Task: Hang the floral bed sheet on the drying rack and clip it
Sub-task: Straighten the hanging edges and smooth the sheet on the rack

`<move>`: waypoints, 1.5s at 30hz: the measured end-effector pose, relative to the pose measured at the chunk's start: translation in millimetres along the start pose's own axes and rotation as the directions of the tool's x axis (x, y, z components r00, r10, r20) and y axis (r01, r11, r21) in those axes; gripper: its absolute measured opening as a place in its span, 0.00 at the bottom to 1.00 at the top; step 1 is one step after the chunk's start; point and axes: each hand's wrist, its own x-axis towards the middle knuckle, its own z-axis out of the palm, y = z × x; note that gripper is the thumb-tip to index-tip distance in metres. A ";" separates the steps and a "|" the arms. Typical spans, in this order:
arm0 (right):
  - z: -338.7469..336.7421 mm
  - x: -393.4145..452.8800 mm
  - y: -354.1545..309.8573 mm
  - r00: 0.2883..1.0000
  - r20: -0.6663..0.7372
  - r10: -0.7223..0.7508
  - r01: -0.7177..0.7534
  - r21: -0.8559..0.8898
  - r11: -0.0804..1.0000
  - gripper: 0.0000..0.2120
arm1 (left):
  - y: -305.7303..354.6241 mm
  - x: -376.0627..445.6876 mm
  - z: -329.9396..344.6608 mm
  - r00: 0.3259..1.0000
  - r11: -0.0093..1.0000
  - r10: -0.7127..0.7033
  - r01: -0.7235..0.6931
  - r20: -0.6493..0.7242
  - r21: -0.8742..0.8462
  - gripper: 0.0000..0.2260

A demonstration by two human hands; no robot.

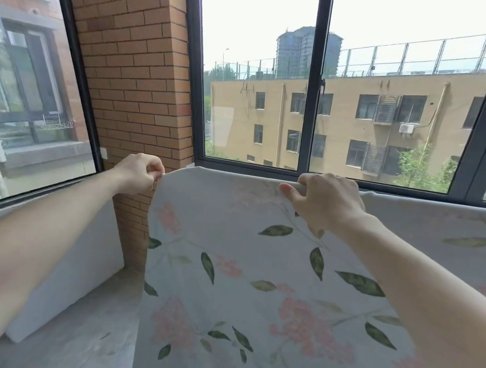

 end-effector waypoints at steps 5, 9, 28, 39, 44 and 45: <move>3.5 2.4 -5.8 1.000 0.010 0.002 -0.002 0.001 1.000 0.25 | 12.1 -7.5 0.7 0.984 0.983 -0.022 -0.012 0.179 0.185 0.04; 0.2 -1.9 -4.7 1.000 0.001 0.005 -0.005 -0.018 1.000 0.26 | 35.1 -9.7 -15.7 0.999 0.992 0.035 -0.036 -0.011 -0.120 0.09; 10.7 18.5 21.5 0.995 -0.104 0.007 -0.009 -0.024 1.000 0.29 | 65.1 4.5 4.9 0.981 0.980 0.144 -0.160 0.133 0.122 0.08; 26.3 35.3 42.5 0.992 -0.079 0.101 -0.101 0.002 0.995 0.25 | 95.8 28.1 31.3 0.994 0.990 0.108 -0.108 0.004 0.094 0.04; 24.7 30.0 44.2 0.990 -0.068 0.125 -0.122 0.041 0.992 0.22 | 99.4 24.2 38.0 0.998 0.994 0.047 -0.052 0.051 0.091 0.10; 23.2 27.2 45.6 0.988 -0.076 0.134 -0.131 0.044 0.990 0.21 | 102.0 22.2 36.2 0.996 0.993 0.043 -0.051 0.078 0.106 0.12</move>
